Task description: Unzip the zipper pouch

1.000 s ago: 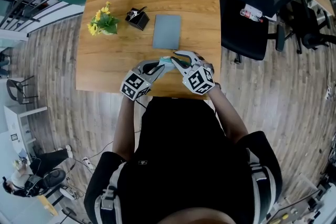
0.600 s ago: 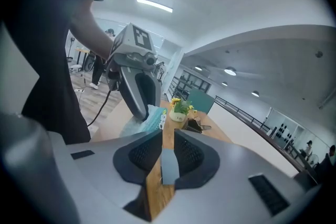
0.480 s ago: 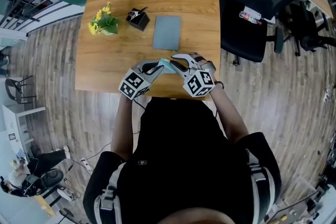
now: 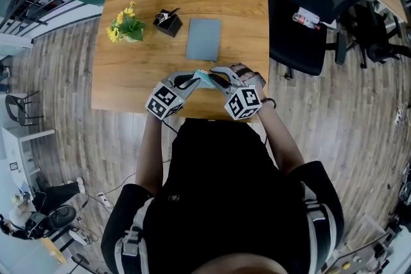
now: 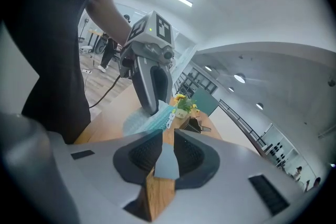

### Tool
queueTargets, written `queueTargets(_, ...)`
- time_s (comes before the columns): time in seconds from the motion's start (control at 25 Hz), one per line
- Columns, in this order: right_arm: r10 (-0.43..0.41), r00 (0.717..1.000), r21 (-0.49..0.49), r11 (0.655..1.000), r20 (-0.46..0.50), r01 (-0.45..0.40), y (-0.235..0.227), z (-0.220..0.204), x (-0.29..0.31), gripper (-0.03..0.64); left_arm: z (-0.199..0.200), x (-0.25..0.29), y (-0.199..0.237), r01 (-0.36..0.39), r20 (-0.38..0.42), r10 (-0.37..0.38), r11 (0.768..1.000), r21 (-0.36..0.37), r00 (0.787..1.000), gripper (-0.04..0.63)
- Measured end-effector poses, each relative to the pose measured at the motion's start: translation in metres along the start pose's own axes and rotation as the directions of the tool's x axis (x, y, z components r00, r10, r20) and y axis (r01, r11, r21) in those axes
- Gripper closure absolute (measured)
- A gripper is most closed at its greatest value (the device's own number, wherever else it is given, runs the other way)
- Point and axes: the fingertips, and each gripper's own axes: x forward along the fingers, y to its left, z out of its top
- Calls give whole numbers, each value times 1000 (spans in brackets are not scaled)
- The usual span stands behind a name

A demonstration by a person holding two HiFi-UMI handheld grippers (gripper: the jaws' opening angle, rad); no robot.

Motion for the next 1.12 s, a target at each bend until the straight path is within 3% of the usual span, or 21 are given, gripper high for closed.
queueTargets(0.52, -32, 999, -3, 999, 29, 32, -7, 11, 1, 563, 1, 6, -12, 55, -52, -52, 996, 69, 997, 549)
queueTargets(1.12, 7, 1000, -19, 1000, 28, -6, 2, 9, 5, 571, -6, 8, -19, 66, -127, -47, 987, 146, 991, 548)
